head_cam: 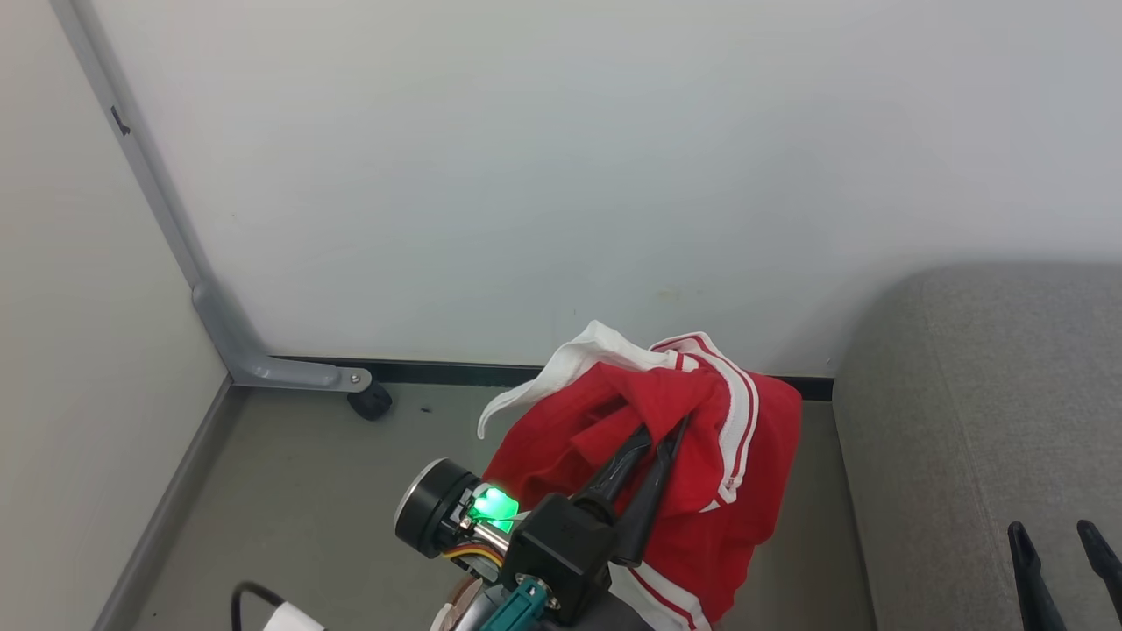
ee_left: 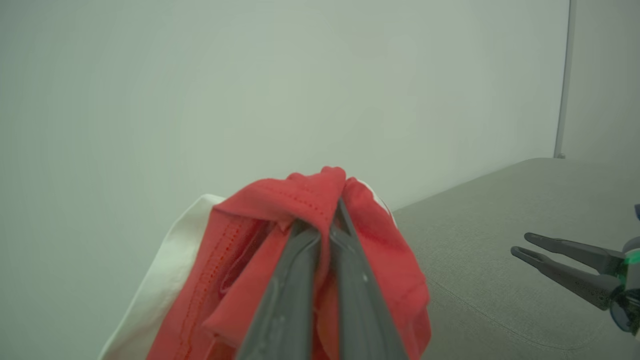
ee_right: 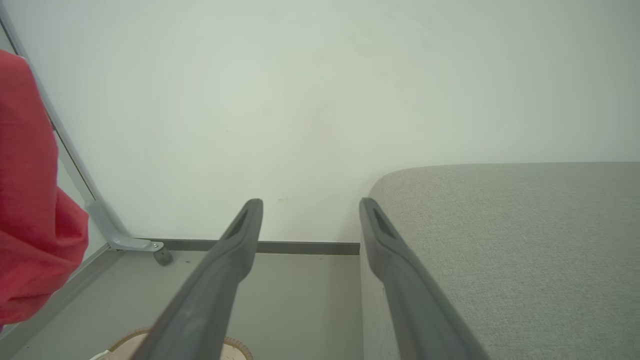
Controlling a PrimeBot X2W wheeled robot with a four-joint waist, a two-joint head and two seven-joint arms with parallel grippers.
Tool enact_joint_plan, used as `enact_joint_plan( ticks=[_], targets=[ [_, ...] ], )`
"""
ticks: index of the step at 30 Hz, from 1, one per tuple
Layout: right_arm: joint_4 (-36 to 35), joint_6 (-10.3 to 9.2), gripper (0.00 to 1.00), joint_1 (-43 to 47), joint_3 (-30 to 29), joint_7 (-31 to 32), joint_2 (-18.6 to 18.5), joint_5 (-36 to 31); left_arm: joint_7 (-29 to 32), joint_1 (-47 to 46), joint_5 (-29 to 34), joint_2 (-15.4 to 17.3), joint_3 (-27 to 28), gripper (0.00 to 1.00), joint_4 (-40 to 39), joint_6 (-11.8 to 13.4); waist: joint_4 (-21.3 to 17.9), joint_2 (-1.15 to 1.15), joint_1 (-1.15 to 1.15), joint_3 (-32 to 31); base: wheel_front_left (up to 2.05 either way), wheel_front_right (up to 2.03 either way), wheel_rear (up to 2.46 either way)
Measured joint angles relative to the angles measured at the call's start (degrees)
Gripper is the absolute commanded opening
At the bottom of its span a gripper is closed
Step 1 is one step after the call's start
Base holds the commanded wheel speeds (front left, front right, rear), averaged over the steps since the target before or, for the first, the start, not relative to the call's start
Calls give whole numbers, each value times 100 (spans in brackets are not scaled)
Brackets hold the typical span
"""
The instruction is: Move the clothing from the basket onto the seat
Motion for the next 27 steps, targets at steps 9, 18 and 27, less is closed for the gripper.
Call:
enact_joint_plan(
  ticks=[9,18,27],
  targets=[
    [-70,1,100,62,-107,0,58,-7,3,0,-19,0,-15,0,8,0,-61,0,0,3,0,0,0],
    [-114,9,100,71,-185,0,124,-60,3,0,-27,0,-22,0,20,0,-66,0,0,12,0,0,0],
    [-135,115,100,73,-193,0,191,-183,3,0,-29,0,-35,0,26,0,-59,0,0,10,0,0,0]
  ],
)
